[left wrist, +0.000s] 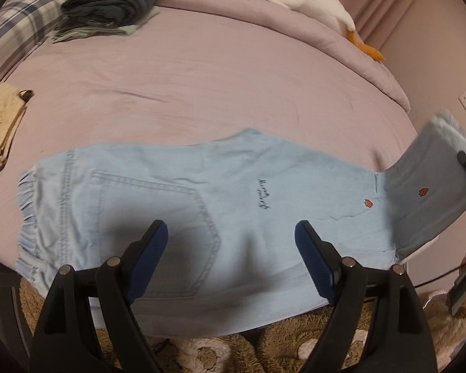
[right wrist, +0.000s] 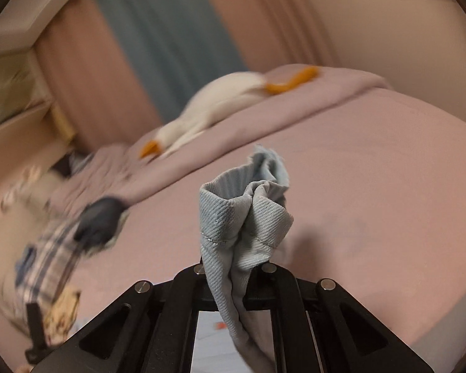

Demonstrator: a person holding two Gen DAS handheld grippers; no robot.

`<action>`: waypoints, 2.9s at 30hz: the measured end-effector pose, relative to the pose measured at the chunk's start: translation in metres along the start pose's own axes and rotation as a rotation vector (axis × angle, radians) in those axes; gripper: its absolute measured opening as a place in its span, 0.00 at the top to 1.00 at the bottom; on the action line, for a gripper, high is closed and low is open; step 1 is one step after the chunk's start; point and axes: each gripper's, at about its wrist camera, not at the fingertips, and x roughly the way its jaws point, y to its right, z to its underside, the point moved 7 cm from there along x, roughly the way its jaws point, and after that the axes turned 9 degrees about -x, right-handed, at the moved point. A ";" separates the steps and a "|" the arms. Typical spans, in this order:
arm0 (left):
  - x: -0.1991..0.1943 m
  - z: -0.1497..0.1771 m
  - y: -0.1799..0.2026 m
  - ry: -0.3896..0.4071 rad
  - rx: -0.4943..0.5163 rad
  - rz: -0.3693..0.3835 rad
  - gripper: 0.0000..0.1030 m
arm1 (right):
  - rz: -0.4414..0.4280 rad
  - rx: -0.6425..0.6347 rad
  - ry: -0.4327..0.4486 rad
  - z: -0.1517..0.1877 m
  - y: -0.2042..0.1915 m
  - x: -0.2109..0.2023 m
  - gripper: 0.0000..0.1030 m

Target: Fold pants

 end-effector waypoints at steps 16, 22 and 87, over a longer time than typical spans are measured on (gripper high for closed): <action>-0.003 0.007 -0.021 -0.008 -0.041 -0.028 0.18 | -0.164 -0.353 -0.531 0.152 -0.156 0.122 0.93; -0.002 0.003 -0.012 -0.011 -0.028 0.008 0.18 | -0.181 -0.344 -0.581 0.160 -0.150 0.120 0.66; -0.035 0.011 -0.174 0.118 -0.477 -0.126 0.09 | 0.048 -0.215 -0.407 0.102 -0.080 0.099 0.27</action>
